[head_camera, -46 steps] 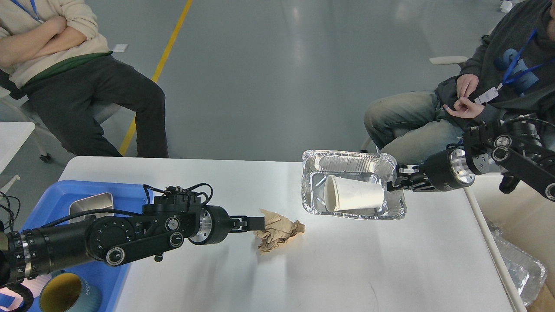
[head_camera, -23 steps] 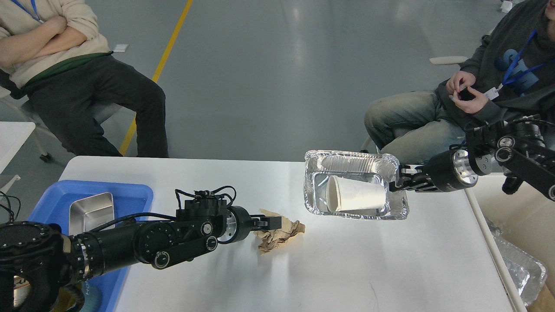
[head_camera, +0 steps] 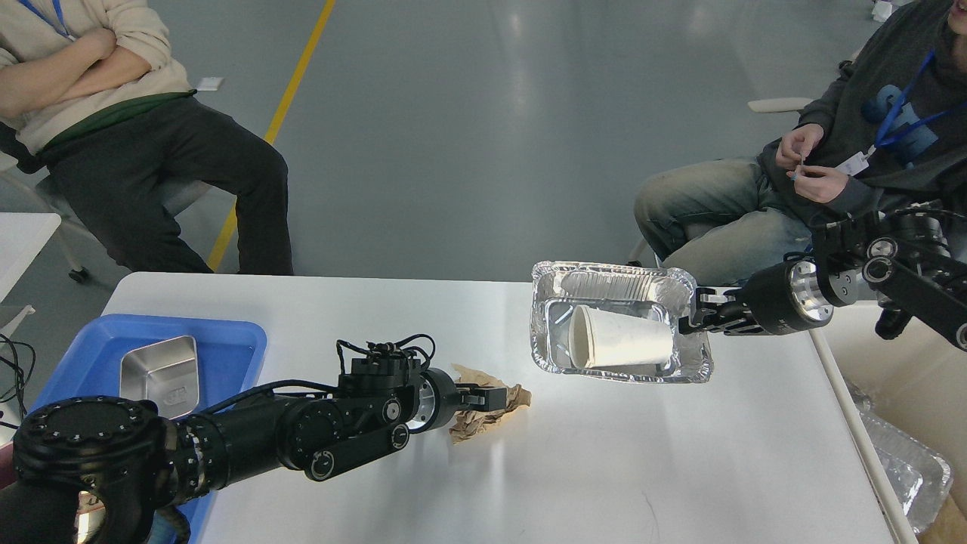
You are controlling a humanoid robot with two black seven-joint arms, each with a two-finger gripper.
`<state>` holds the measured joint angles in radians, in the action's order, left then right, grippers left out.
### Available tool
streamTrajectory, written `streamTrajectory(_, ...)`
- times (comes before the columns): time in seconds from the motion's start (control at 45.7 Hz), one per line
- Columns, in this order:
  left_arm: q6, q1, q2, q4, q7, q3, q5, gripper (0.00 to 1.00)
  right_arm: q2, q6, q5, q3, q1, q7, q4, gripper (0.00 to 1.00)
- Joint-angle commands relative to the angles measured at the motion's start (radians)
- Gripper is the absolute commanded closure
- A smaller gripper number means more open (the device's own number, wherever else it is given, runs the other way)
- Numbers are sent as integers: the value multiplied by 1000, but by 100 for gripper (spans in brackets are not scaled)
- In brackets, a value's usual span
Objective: Tidy desktop
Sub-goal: 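Reach the left gripper to the crumpled brown paper bag and grasp it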
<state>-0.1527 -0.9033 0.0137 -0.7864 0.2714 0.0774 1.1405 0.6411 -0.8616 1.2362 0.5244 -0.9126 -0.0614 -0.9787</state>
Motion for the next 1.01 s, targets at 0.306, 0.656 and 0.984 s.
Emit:
streamTrajectory(0.306, 47, 0, 65, 67, 52, 42, 13, 23, 9, 3, 0, 2, 11, 0, -12, 100)
streamTrajectory(0.656, 51, -2, 66, 72, 106, 39, 4, 45, 12, 3, -1, 5, 12, 0, -20, 100)
streamTrajectory(0.984, -11, -15, 61, 58, 114, 22, -18, 99, 11, 3, -1, 6, 12, 0, -20, 100)
